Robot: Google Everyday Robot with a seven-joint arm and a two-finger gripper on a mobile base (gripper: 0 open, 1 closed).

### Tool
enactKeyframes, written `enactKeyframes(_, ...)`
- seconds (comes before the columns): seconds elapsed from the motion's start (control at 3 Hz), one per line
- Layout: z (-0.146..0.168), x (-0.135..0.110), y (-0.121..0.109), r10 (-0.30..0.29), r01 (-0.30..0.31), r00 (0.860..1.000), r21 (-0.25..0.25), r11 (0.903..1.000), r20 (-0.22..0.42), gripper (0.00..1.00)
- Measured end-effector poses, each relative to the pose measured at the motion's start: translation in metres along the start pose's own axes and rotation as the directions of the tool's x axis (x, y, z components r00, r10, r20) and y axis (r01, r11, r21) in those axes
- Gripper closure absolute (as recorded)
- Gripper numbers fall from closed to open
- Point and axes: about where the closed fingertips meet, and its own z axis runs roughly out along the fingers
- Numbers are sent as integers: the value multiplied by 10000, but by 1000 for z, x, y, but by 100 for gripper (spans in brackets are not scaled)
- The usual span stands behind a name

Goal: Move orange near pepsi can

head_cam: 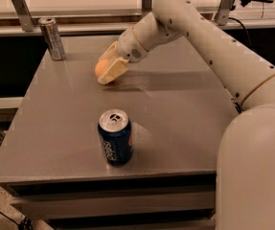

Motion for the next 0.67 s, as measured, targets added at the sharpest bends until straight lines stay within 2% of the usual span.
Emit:
enactKeyframes(0.33,2,5,-1,128,-128,9999,46,9999,109,64)
enactKeyframes(0.67,-17,-1,11,-266,267,9993,-16,9996,244,87)
